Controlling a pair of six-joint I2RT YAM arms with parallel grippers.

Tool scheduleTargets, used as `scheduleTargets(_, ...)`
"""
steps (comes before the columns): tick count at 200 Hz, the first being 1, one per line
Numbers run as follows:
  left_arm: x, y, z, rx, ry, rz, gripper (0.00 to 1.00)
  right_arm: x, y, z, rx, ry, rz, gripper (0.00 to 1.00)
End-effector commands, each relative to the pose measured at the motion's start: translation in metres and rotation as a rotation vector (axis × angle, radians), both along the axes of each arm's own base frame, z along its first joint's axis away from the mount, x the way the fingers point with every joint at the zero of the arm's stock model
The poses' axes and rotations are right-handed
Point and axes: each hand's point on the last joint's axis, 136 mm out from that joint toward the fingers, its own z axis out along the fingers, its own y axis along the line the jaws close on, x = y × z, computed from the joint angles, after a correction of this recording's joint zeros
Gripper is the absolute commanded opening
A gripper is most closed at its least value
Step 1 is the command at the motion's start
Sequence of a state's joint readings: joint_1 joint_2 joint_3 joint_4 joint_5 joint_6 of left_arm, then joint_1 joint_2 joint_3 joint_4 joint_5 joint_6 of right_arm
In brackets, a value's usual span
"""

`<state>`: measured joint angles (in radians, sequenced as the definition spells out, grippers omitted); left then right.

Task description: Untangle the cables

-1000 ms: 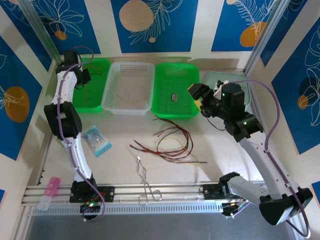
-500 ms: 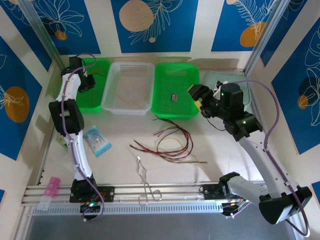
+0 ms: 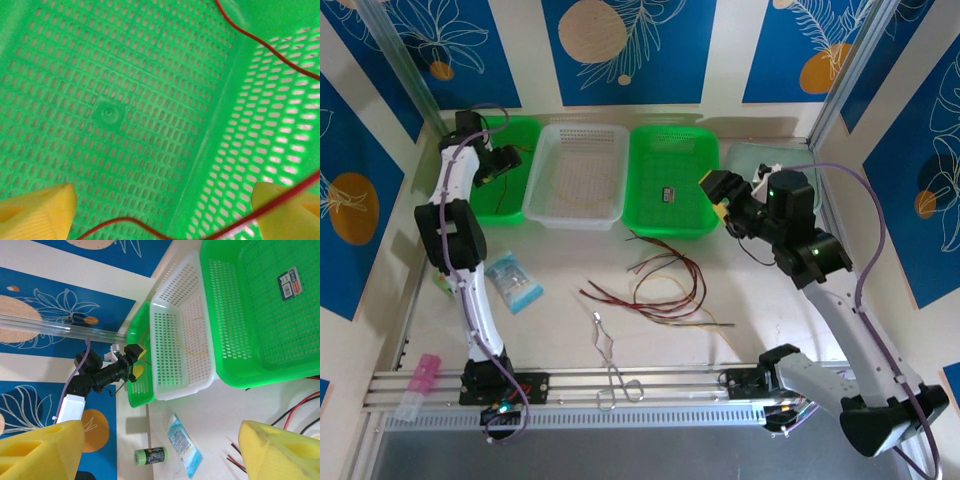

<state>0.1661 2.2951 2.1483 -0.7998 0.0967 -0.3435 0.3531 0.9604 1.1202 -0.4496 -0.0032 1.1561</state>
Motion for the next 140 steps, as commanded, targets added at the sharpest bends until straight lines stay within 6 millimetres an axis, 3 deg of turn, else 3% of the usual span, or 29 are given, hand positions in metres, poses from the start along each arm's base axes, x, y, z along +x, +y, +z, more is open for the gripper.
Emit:
scheduleTargets(1,-0.007,0.010,0.046,0.015,-0.087,0.019,0.89,-0.008,-0.006,-0.004,-0.001,0.003,-0.018,0.81)
scheduleTargets(30,-0.004,0.008,0.038,-0.011,-0.075,0.020,0.88,-0.012,-0.009,-0.002,-0.003,-0.002,-0.021,0.81)
scheduleTargets(81,0.008,-0.033,0.034,-0.122,-0.128,-0.114,0.77,-0.006,-0.011,-0.007,-0.017,0.002,-0.039,0.81)
scheduleTargets(122,0.007,-0.040,0.033,-0.134,-0.125,-0.136,0.65,0.004,-0.003,-0.009,-0.012,0.015,-0.014,0.81)
scheduleTargets(140,0.008,-0.048,0.027,-0.158,-0.114,-0.165,0.64,0.006,-0.001,-0.009,-0.009,0.017,-0.009,0.81)
